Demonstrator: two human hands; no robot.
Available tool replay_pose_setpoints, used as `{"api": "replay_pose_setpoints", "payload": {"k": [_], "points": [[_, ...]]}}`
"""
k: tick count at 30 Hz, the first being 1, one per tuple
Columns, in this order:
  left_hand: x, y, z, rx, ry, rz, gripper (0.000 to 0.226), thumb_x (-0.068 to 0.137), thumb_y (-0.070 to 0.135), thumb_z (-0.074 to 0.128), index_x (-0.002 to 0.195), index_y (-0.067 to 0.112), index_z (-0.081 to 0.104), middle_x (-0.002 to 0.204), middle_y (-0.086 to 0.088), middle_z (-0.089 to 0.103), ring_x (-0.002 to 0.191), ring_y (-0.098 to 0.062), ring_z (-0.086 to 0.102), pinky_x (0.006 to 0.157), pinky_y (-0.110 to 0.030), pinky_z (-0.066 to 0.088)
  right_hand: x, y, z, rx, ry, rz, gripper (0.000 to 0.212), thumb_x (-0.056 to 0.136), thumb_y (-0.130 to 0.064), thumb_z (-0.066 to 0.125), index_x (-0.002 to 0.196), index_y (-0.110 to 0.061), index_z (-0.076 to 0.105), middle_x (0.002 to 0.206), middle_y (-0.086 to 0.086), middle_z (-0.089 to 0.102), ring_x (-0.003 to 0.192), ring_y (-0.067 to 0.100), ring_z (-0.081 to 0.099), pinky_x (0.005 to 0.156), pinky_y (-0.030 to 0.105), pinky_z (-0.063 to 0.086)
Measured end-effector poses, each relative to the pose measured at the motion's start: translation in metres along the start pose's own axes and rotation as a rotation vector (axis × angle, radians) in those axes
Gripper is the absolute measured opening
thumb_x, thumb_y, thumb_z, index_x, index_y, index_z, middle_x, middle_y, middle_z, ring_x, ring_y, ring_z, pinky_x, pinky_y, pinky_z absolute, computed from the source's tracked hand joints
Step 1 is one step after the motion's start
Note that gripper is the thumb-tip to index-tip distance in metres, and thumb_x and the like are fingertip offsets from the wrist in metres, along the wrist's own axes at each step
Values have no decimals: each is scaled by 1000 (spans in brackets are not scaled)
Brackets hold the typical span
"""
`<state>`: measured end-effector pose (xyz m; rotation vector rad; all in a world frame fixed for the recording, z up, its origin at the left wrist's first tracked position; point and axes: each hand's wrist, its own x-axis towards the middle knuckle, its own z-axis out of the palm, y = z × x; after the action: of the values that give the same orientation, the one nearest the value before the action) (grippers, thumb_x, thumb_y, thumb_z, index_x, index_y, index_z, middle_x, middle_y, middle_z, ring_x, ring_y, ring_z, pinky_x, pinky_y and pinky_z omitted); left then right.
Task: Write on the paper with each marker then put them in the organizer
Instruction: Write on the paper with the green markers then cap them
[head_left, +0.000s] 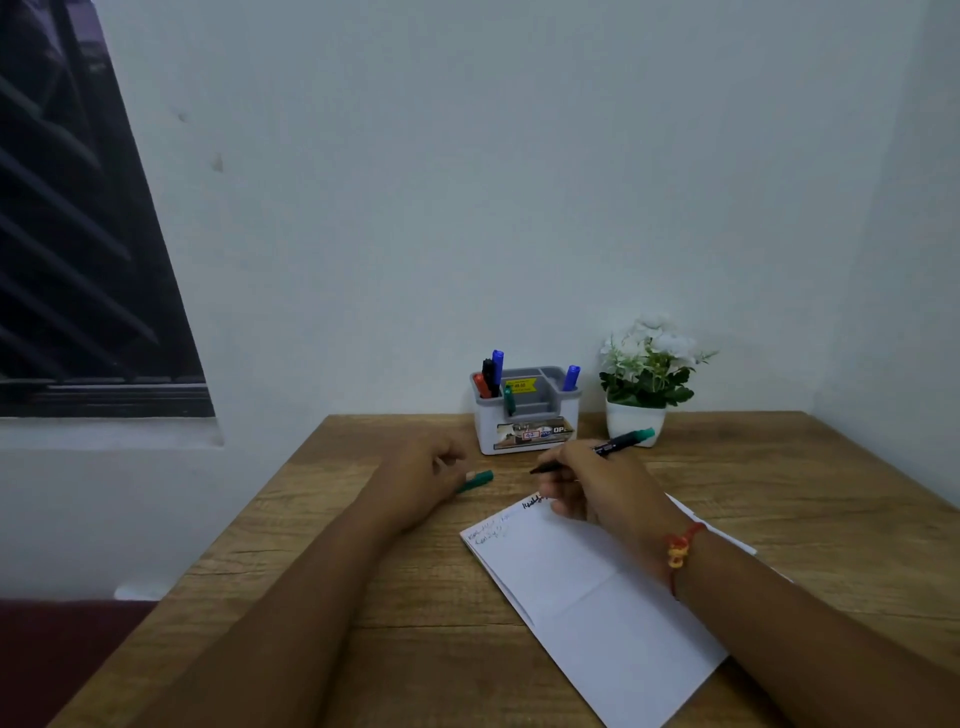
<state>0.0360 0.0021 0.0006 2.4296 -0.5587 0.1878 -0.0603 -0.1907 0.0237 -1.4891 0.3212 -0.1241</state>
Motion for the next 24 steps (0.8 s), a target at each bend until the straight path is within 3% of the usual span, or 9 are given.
{"api": "replay_pose_setpoints", "payload": {"k": [3,7,13,17,24], "points": [[3,0,6,82,-57,8,36,87,37,67,121,25,64,113,6,63,94,-7,56,79,-23,46,1,2,-4,-59,-9,-80,15,99,-11,55,92,-8,68,76,10,73,65,15,68,53,25,56],[4,0,9,101,-104,29,29,88,34,67,115,25,69,111,5,67,89,-4,54,71,-20,42,0,5,-9,-134,10,-169,4,95,-13,67,94,-10,71,78,9,72,69,12,66,56,21,56],[2,2,4,28,-26,63,18,89,26,67,106,26,71,99,11,66,85,-1,53,70,-16,41,0,1,-8,99,9,-56,22,100,-15,53,101,-7,73,86,14,75,72,17,70,59,27,57],[-3,9,-1,-120,11,48,20,91,29,64,110,32,69,100,14,67,95,-3,57,82,-25,46,-1,-2,-10,148,9,-96,23,101,-14,50,104,-7,71,87,14,76,74,19,71,59,26,58],[-7,20,-2,-193,15,107,22,91,25,63,111,32,70,96,23,65,91,7,55,73,-12,38,0,-2,-11,169,7,-114,20,101,-18,55,94,-9,71,80,12,77,68,18,72,56,26,58]]}}
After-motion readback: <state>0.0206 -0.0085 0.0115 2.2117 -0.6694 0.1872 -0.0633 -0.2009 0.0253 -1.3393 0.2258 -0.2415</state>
